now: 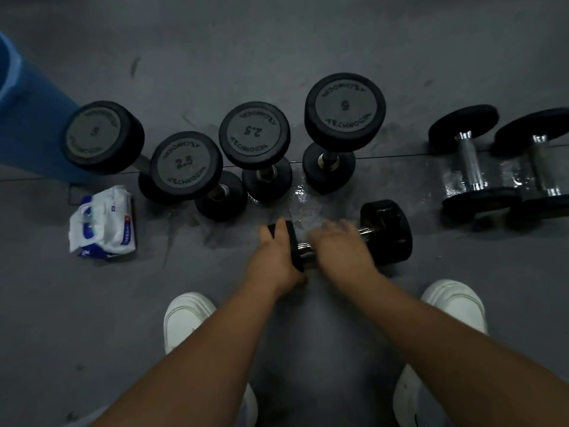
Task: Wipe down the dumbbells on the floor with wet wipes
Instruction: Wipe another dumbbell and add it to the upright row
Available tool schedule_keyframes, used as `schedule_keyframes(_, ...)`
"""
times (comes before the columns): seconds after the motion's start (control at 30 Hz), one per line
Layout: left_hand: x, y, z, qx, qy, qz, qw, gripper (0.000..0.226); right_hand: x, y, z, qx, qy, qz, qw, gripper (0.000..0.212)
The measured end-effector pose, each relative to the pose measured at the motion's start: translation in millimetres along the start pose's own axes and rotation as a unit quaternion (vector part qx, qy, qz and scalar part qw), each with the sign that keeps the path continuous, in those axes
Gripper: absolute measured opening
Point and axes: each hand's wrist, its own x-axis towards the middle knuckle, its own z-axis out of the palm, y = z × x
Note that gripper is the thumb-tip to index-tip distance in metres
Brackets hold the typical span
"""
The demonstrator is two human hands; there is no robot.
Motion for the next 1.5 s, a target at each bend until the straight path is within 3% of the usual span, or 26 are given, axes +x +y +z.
schedule_keyframes(0.07,2,-3,0,-0.006,-0.003,-0.001,1.0,0.135,-1,22,-2,0.009,0.002,0.065,0.998,0.029)
schedule_keyframes(0.17,1,-6,0,-0.018,0.001,0.026,1.0,0.139,-8,25,6,-0.034,-0.017,0.042,0.998,0.043)
schedule_keyframes(0.37,-19,-19,20,-0.058,0.096,0.067,0.991,0.118,8,24,5,-0.015,-0.049,0.083,0.995,0.03)
schedule_keyframes(0.5,-23,-19,28,-0.056,0.101,0.059,0.992,0.108,10,28,-3,0.008,-0.157,0.06,0.986,0.038)
schedule_keyframes(0.63,-21,-19,17,-0.033,0.014,0.047,0.998,0.099,-12,30,-5,0.047,-0.287,0.034,0.956,0.032)
schedule_keyframes(0.7,-27,-16,17,-0.02,0.001,0.05,0.999,0.096,-22,29,-5,0.072,-0.263,0.058,0.96,0.029)
schedule_keyframes(0.8,-40,-10,20,-0.021,0.035,0.046,0.998,0.089,-40,20,1,0.033,-0.123,0.092,0.988,0.029)
schedule_keyframes(0.93,-52,0,24,-0.007,0.072,0.051,0.996,0.076,-65,0,17,0.015,-0.002,0.176,0.984,0.054)
schedule_keyframes(1.03,-45,-3,23,0.021,-0.004,0.056,0.998,0.113,-63,-16,14,0.054,0.005,0.174,0.983,0.057)
schedule_keyframes(1.1,-39,-3,18,0.06,-0.037,0.05,0.996,0.126,-59,-22,13,0.068,0.005,0.08,0.994,0.05)
schedule_keyframes(1.17,-33,0,14,0.085,-0.043,0.042,0.995,0.128,-53,-10,7,0.088,0.015,0.066,0.994,0.046)
schedule_keyframes(1.27,-17,2,6,0.089,-0.042,0.037,0.994,0.131,-51,4,5,0.072,0.053,0.182,0.979,0.049)
schedule_keyframes(1.4,7,0,-4,0.043,-0.069,0.058,0.995,0.136,-37,-14,9,0.097,0.016,0.033,0.995,0.037)
schedule_keyframes(1.5,8,-11,-2,-0.044,-0.051,0.073,0.995,0.136,-30,15,8,0.078,0.053,0.138,0.986,0.03)
